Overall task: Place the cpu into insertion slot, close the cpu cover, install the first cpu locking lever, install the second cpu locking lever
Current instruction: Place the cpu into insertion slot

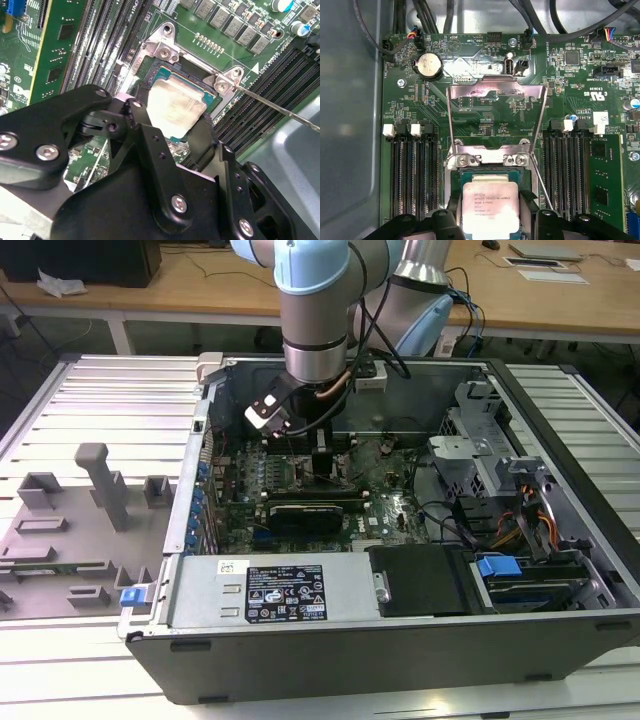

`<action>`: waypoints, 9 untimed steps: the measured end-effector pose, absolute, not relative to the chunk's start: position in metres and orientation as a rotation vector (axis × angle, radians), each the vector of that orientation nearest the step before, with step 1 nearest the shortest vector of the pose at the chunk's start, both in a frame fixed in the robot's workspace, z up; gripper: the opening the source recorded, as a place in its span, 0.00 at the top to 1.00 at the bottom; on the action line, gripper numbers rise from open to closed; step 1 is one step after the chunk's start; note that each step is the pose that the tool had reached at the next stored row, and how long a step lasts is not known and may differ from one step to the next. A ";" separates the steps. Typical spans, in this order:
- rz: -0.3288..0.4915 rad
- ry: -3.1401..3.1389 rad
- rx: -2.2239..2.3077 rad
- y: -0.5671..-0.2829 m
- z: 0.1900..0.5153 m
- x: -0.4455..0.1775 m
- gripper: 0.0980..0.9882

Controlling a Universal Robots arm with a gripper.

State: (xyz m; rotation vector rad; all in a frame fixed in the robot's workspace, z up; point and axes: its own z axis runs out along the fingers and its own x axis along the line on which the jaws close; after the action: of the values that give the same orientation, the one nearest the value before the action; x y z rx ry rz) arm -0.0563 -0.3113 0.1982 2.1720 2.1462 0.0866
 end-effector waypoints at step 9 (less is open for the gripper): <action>0.068 2.139 2.163 -0.311 0.202 -0.056 0.41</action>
State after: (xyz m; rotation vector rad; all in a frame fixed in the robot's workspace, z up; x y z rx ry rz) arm -0.0562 -0.3113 0.2017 2.1628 2.1392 0.0682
